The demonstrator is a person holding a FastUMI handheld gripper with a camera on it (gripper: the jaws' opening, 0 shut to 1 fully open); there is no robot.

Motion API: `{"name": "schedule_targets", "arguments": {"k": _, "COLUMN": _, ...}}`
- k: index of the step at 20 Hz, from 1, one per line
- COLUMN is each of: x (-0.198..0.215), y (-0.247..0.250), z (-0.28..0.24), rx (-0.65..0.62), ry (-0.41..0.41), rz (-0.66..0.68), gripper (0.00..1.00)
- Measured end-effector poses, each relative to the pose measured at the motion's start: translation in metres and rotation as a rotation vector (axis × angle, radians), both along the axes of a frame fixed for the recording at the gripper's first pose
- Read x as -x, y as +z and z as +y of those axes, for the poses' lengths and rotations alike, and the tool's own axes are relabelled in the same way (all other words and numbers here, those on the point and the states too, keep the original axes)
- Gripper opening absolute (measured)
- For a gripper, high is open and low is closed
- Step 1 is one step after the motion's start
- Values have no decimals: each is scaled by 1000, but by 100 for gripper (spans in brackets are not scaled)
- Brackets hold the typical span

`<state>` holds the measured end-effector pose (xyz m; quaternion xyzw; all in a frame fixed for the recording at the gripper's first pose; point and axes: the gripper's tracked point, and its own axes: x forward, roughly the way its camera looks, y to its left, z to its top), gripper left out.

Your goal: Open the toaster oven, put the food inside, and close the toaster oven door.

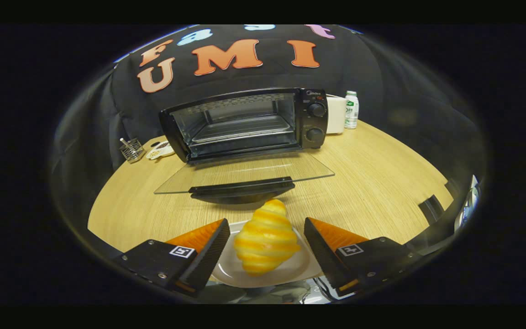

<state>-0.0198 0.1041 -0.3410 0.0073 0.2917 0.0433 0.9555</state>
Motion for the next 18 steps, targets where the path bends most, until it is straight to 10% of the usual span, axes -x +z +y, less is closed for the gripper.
{"name": "schedule_targets", "arguments": {"k": 18, "x": 35, "y": -44, "z": 6, "rx": -6, "ry": -165, "rz": 88, "gripper": 92}}
